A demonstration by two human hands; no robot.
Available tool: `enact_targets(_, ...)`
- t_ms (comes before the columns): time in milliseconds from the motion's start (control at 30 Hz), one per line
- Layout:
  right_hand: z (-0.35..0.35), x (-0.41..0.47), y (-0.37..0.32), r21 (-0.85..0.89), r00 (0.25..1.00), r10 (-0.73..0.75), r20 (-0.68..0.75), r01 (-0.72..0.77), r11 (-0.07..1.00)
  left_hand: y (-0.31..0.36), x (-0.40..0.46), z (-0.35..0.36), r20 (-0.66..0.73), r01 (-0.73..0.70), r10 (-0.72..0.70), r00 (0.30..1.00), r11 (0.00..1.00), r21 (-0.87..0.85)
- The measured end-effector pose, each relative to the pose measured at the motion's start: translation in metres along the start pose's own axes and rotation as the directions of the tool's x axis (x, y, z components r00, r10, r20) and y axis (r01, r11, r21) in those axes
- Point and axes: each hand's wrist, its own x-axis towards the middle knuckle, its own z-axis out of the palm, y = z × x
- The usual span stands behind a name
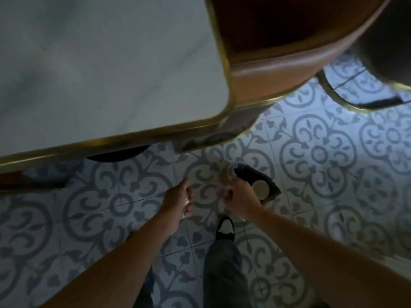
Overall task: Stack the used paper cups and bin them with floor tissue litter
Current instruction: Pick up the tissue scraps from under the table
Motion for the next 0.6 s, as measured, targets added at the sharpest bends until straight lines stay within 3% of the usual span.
enact_targets(167,-0.019,-0.011,0.077,0.314,0.927,0.330,-0.176,-0.265,0.912,-0.012,0.019,0.090,0.029,0.016,-0.020,0.999,0.990,0.140)
enact_targets(300,-0.024,-0.014,0.135,0.551,0.820,0.563,-0.102,-0.425,0.719,-0.031,0.042,0.151,0.037,0.037,-0.044,0.998,0.981,0.189)
enact_targets(467,-0.021,-0.014,0.199,0.755,0.707,0.707,-0.025,-0.450,0.477,-0.052,0.065,0.220,0.065,0.093,-0.107,0.992,0.977,0.189)
enact_targets(600,-0.012,-0.009,0.236,0.850,0.665,0.745,0.043,-0.416,0.323,-0.066,0.083,0.259,0.082,0.126,-0.150,0.985,0.960,0.248)
